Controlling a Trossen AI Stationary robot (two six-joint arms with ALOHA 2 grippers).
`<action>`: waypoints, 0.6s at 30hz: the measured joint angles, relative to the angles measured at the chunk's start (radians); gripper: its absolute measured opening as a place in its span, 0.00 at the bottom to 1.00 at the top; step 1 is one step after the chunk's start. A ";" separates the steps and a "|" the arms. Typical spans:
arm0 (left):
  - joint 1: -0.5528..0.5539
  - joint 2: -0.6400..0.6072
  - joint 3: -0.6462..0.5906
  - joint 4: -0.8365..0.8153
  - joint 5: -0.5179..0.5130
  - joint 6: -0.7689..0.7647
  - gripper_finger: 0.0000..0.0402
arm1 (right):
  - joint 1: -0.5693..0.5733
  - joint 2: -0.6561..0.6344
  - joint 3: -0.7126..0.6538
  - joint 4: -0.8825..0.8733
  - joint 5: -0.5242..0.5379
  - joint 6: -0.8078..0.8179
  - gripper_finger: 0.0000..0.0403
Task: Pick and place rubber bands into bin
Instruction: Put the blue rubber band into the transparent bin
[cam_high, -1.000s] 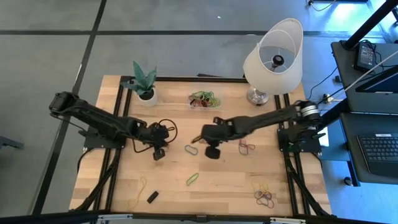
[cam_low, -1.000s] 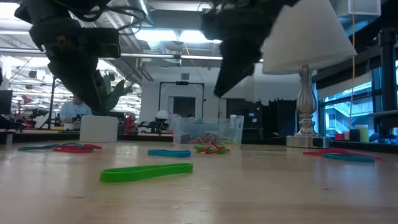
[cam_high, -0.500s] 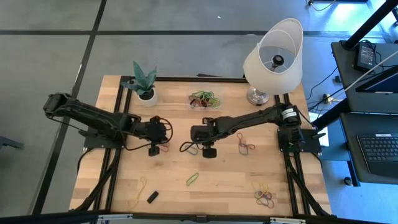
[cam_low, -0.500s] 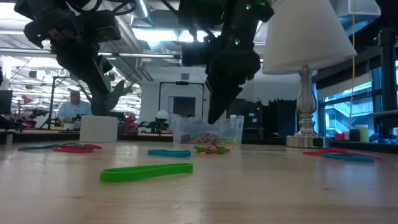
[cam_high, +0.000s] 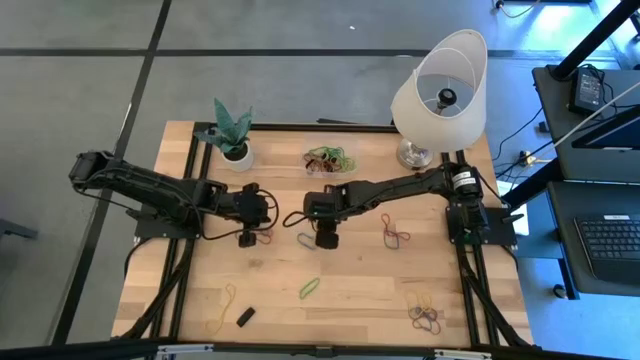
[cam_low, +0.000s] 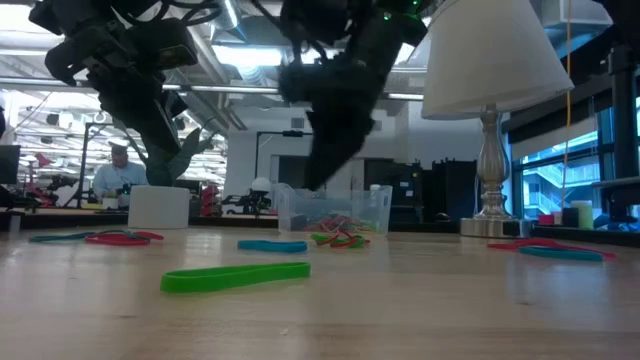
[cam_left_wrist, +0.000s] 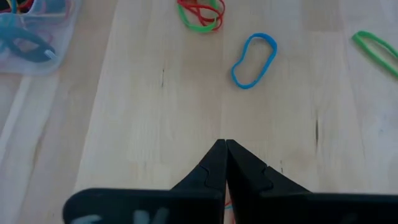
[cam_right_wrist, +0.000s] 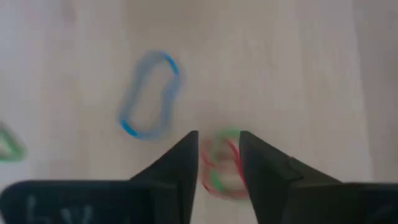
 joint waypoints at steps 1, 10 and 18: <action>0.000 0.000 0.000 0.000 0.001 0.006 0.01 | 0.005 0.000 0.000 0.029 -0.009 -0.003 0.32; 0.000 0.001 0.000 -0.006 -0.002 0.030 0.01 | 0.038 0.069 -0.001 0.177 -0.023 -0.023 0.42; 0.000 0.001 0.000 -0.023 -0.003 0.030 0.01 | 0.073 0.159 -0.002 0.193 -0.020 0.004 0.42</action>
